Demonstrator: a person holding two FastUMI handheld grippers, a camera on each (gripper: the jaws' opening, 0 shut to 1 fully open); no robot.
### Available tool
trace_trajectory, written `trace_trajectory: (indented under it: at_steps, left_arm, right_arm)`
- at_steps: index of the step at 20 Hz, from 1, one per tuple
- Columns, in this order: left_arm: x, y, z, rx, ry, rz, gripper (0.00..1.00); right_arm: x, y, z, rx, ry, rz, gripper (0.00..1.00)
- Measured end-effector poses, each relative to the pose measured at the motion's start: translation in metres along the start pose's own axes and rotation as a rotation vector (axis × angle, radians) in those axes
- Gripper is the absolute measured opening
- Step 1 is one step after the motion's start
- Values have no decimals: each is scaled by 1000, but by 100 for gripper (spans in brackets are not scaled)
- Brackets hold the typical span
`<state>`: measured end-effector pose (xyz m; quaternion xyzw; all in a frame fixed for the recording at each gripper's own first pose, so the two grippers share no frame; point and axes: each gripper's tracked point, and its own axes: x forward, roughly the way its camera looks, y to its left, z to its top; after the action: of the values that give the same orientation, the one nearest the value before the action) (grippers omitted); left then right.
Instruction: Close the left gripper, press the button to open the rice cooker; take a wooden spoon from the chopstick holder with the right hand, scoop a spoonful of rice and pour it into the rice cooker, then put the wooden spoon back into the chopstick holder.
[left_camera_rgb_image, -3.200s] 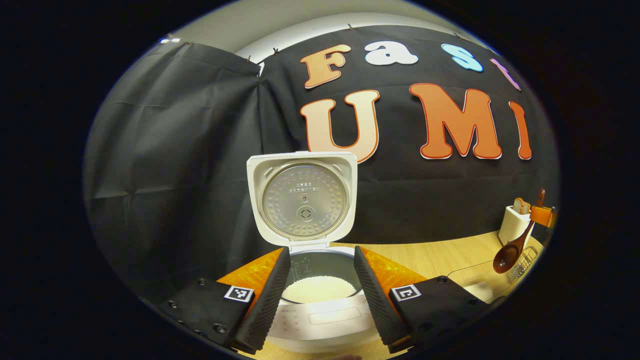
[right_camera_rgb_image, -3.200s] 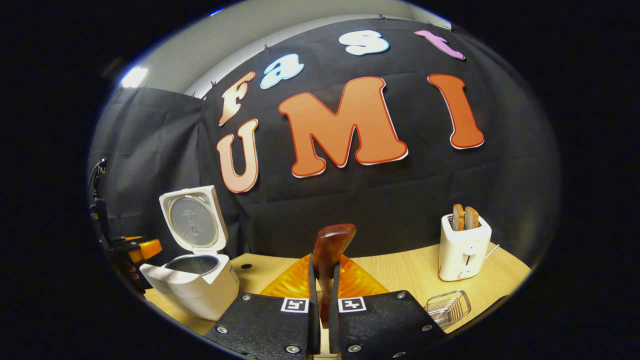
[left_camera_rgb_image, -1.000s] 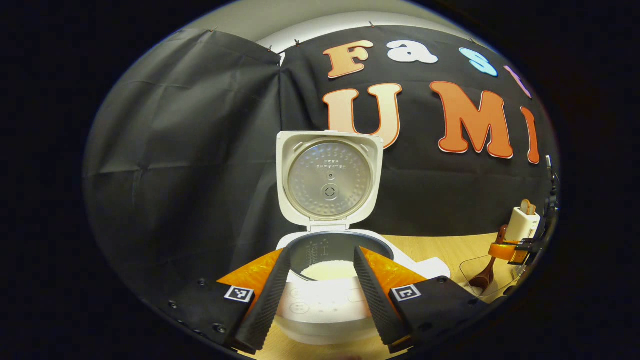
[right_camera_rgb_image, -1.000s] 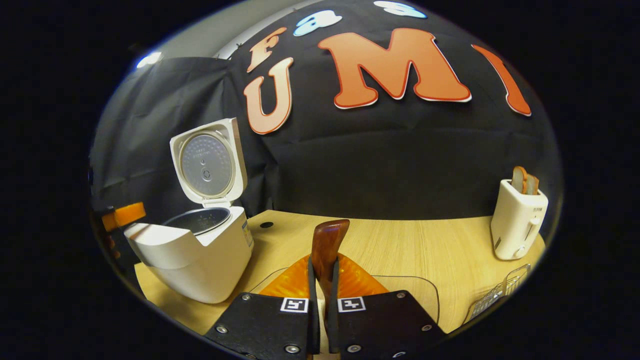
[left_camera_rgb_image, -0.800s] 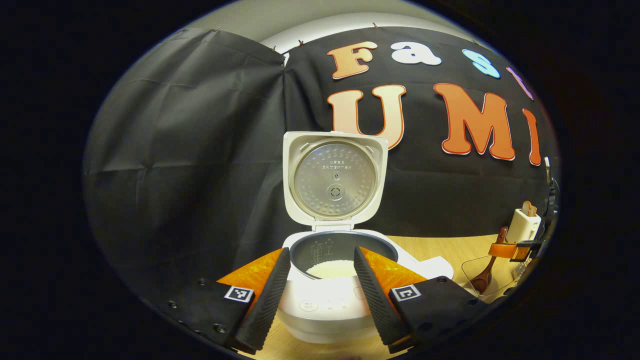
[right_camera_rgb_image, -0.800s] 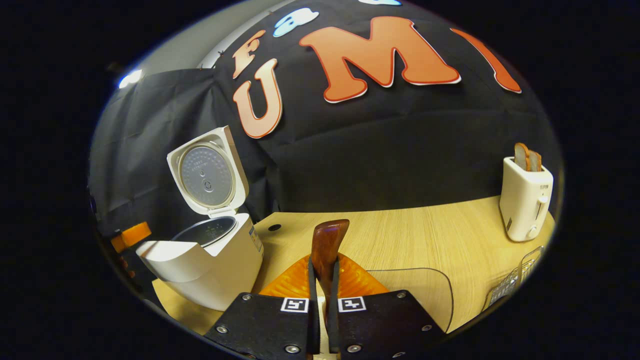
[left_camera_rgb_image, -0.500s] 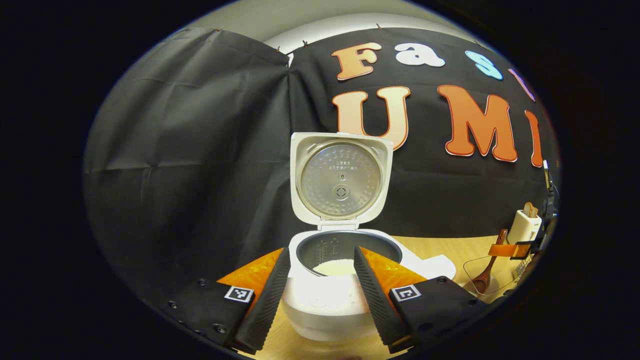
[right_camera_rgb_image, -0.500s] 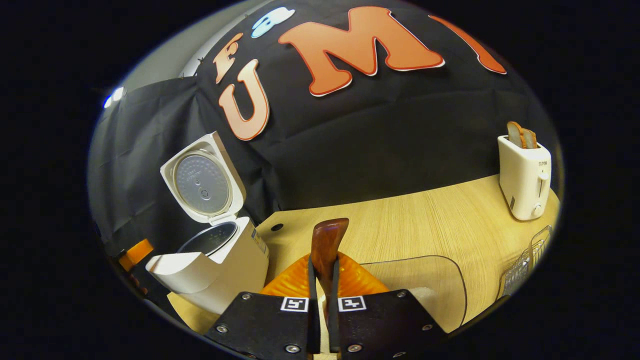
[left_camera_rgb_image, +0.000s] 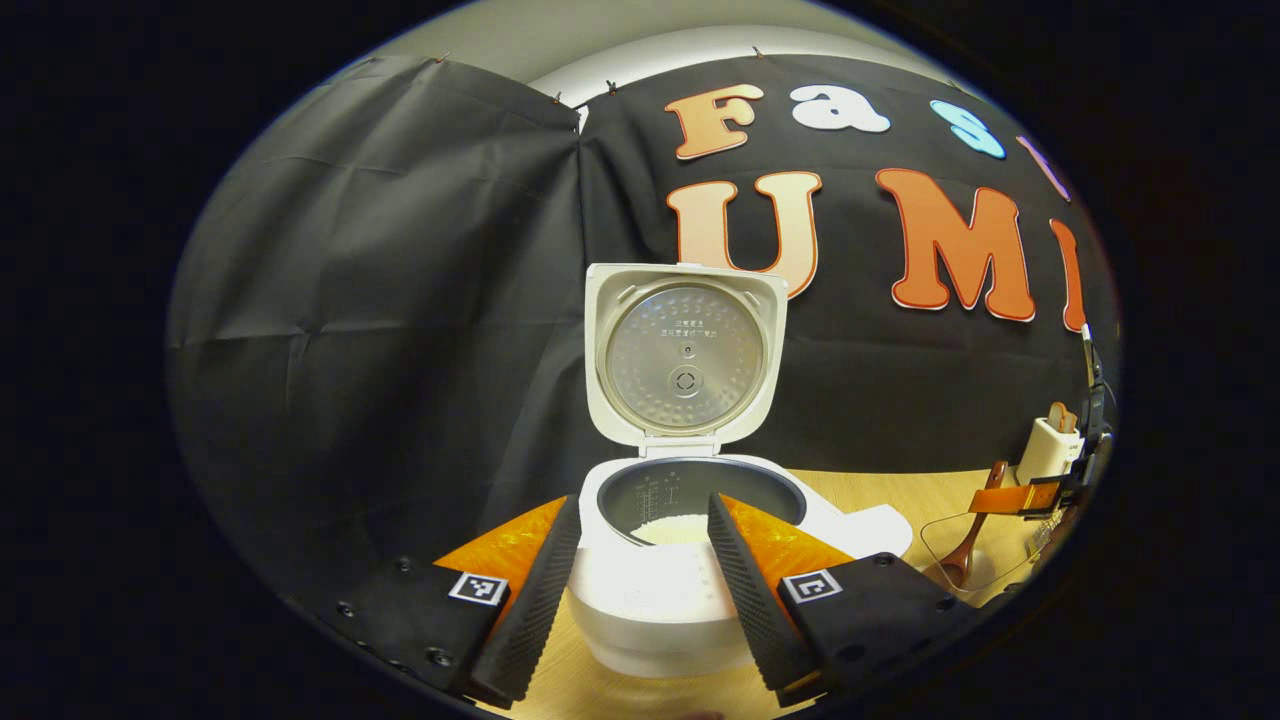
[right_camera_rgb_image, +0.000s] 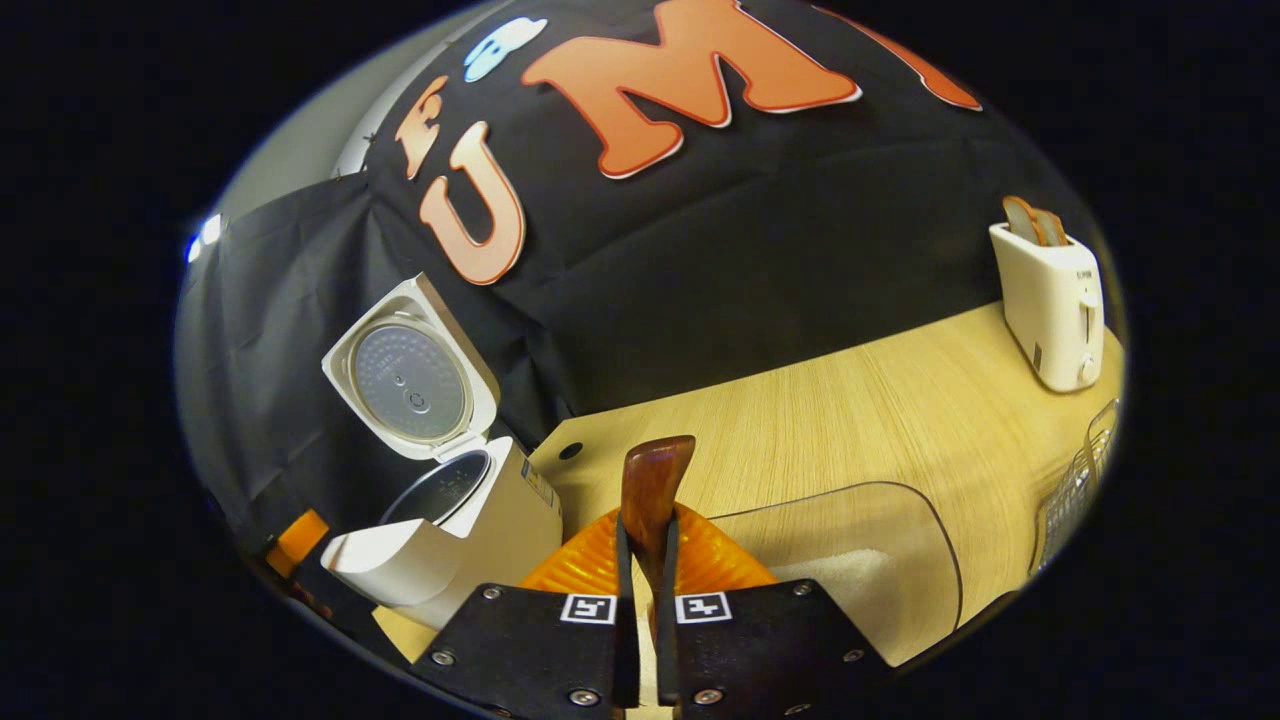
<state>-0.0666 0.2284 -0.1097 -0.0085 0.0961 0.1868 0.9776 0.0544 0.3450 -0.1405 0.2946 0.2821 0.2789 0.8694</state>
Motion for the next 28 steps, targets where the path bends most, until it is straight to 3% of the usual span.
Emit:
trace_trajectory:
  at_steps: [1,5,9,11,12,13,19,24,28]
  left_arm:
    - [1,0,0,0,2,1,81]
    - [-3,-1,1,-1,-1,3,85]
    - [-6,-3,4,4,-6,5,82]
    - [-7,-5,5,4,-9,0,88]
    - [-7,-7,6,-1,-9,-4,81]
    - [-8,-13,5,-15,1,-20,84]
    - [-7,-40,7,-32,13,-71,81]
    - [-9,-53,14,-33,4,-95,82]
    - [-7,-58,17,-34,5,-99,81]
  right_arm:
    - [1,-3,-1,54,13,2,7]
    - [4,-14,-5,277,51,20,7]
    - [-6,-22,10,388,14,50,7]
    - [-13,-29,20,454,-7,60,7]
    - [-17,-34,26,483,-21,63,7]
    - [-20,-37,31,513,-38,76,7]
    - [-43,-68,60,749,-136,124,7]
    - [-62,-80,92,879,-214,221,7]
    - [-74,-91,112,907,-273,238,7]
